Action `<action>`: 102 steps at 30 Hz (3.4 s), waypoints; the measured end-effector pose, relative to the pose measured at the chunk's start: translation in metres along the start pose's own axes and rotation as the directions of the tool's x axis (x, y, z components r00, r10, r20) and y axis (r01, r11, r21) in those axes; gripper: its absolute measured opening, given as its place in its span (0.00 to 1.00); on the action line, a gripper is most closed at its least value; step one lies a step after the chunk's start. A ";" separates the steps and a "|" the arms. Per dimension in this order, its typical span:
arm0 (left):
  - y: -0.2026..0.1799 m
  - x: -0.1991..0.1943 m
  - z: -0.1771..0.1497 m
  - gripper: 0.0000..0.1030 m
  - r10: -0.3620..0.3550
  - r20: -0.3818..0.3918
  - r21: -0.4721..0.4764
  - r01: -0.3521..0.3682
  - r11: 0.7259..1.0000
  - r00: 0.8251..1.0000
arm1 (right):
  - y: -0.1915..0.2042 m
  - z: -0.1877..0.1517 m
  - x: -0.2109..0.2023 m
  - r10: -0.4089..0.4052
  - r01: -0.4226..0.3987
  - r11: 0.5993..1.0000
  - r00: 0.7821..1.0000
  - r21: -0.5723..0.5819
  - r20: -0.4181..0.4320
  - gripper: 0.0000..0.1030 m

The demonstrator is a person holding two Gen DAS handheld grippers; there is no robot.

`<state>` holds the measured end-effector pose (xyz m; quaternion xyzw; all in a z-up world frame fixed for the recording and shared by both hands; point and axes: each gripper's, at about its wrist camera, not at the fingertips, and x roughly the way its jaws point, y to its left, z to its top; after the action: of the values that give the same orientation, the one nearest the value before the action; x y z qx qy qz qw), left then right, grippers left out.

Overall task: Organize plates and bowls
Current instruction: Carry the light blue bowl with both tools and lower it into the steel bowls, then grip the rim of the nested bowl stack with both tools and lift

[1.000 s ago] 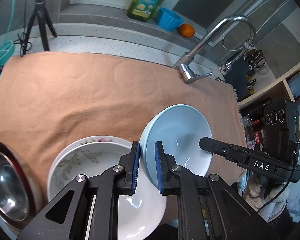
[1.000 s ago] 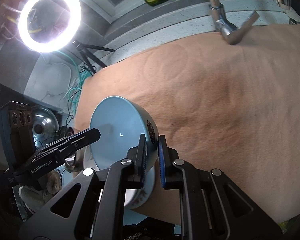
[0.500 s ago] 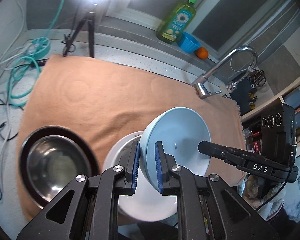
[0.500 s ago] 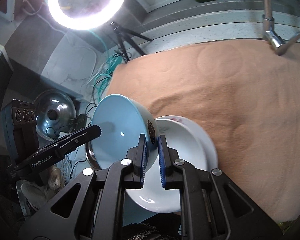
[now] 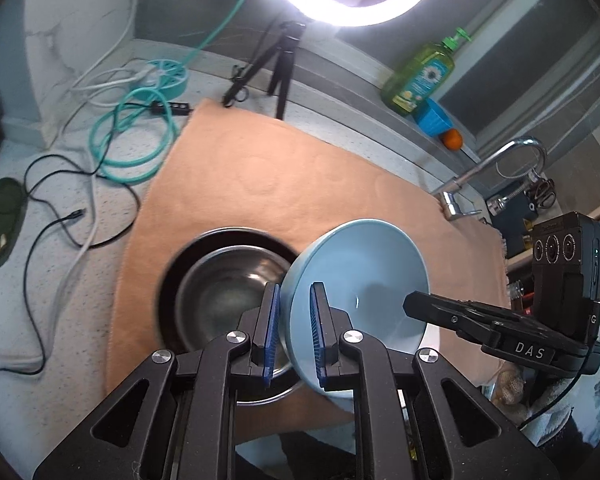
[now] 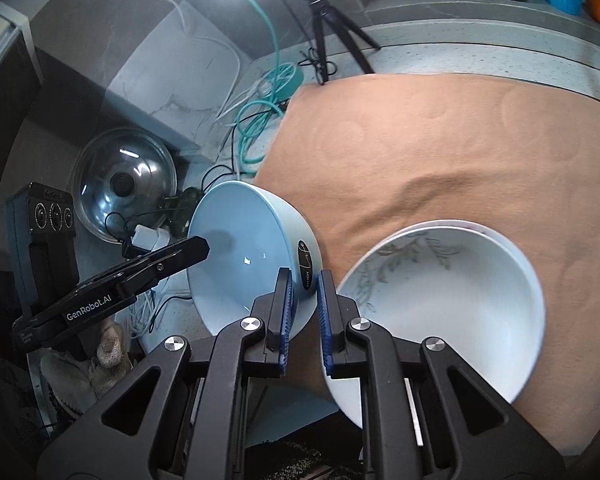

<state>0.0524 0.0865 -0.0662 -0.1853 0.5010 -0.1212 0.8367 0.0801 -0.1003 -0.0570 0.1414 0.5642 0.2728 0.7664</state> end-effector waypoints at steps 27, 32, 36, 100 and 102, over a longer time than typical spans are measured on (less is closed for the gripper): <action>0.060 0.025 -0.008 0.12 0.049 -0.083 -0.084 -0.056 0.995 0.995 | 0.022 0.007 0.080 -0.063 0.061 0.998 0.991 -0.026 -0.114 0.12; 0.060 0.027 -0.008 0.12 0.059 -0.087 -0.080 -0.066 0.995 0.994 | 0.021 0.008 0.088 -0.080 0.076 0.997 0.989 -0.035 -0.126 0.12; 0.059 0.027 -0.008 0.12 0.061 -0.084 -0.078 -0.068 0.995 0.995 | 0.022 0.008 0.088 -0.082 0.078 0.996 0.989 -0.038 -0.126 0.12; 0.089 0.029 -0.029 0.09 0.050 -0.066 -0.175 -0.061 0.983 0.997 | -0.006 -0.001 0.088 -0.039 0.043 0.998 0.994 0.038 -0.099 0.11; 0.088 0.028 -0.029 0.09 0.057 -0.064 -0.169 -0.067 0.983 0.996 | -0.006 -0.001 0.087 -0.040 0.044 0.998 0.994 0.036 -0.098 0.11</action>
<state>0.0418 0.1496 -0.1390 -0.2371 0.5394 -0.0573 0.8060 0.0994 -0.0545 -0.1292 0.1308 0.6086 0.2523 0.7408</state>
